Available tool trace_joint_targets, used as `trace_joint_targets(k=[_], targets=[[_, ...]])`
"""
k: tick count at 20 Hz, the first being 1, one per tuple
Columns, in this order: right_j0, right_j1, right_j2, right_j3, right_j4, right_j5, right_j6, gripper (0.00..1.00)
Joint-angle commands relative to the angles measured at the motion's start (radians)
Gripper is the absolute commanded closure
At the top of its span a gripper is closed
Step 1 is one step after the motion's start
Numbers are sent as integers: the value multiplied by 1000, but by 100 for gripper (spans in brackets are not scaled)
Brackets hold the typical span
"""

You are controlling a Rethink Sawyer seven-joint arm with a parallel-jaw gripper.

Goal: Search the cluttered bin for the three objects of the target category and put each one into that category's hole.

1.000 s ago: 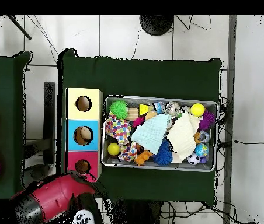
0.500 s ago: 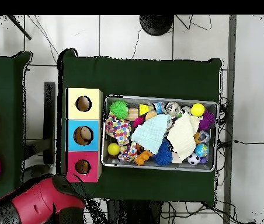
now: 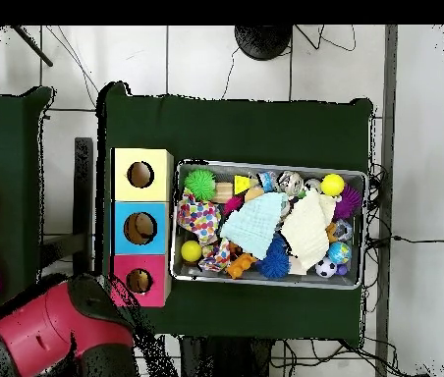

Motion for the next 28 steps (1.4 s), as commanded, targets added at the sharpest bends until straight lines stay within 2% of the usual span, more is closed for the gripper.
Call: trace_joint_targets(k=[1, 6, 9, 16, 22, 28], targets=[[-50, 16, -36, -70, -97, -2, -14, 100], [-106, 61, -30, -89, -137, -24, -63, 100], [-135, 108, -30, -88, -126, -15, -45, 100], [-147, 209, -19, -115, -226, -123, -49, 100], [-221, 211, -14, -25, -257, -197, -103, 100], [-241, 236, -24, 15, -304, -312, -60, 100]])
